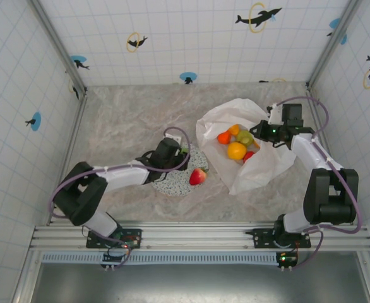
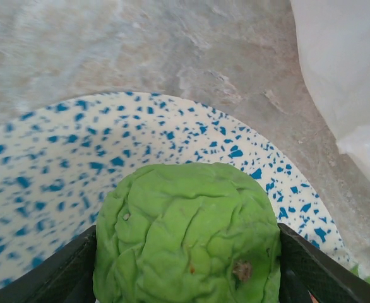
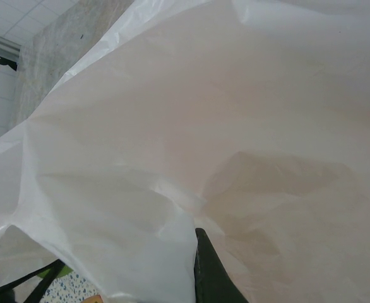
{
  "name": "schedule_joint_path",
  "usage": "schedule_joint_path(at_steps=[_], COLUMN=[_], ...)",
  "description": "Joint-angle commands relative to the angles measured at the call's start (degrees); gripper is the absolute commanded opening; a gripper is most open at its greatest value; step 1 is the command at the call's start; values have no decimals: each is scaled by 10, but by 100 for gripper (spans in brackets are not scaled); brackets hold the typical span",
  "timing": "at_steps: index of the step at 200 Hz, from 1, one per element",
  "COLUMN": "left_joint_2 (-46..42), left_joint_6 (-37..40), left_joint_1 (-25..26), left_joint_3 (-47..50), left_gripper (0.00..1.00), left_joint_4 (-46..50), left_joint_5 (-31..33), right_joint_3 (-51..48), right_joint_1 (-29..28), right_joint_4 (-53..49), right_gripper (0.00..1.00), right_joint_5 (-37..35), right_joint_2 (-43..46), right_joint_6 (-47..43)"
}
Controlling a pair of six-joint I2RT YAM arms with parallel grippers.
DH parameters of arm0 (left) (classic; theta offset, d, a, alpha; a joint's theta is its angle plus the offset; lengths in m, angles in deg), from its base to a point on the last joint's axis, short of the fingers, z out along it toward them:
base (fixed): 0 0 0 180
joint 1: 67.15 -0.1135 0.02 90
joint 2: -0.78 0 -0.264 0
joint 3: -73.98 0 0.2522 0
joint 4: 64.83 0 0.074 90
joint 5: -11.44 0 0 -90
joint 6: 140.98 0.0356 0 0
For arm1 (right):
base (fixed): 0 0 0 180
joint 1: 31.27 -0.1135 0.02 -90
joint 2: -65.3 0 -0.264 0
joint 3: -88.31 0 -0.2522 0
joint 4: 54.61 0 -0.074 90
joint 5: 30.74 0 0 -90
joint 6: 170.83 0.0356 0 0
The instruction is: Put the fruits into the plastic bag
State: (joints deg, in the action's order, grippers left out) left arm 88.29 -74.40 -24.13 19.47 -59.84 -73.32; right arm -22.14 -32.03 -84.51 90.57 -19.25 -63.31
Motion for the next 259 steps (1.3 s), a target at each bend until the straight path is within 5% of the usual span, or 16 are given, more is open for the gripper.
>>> schedule_joint_path(at_steps=[1, 41, 69, 102, 191, 259], left_joint_2=[-72, -126, -92, -16, 187, 292], left_joint_6=[1, 13, 52, 70, 208, 271], left_joint_1=[-2, 63, 145, 184, 183, 141], left_joint_3=[29, 25, -25, -91, -321, -414], left_gripper=[63, 60, 60, 59, 58, 57], left_joint_4=[0, -28, -40, -51, -14, -44], left_joint_5=[9, -50, -53, -83, 47, 90], right_joint_3=[-2, -2, 1, 5, 30, 40], right_joint_1=[1, 0, -2, -5, -8, -6], right_joint_4=[11, 17, 20, 17, 24, 43], right_gripper=[0, 0, 0, 0, 0, 0], right_joint_5=[5, 4, 6, 6, 39, 57], right_joint_2=[9, 7, 4, 5, 36, 42], right_joint_6=[-1, 1, 4, 5, 26, 48])
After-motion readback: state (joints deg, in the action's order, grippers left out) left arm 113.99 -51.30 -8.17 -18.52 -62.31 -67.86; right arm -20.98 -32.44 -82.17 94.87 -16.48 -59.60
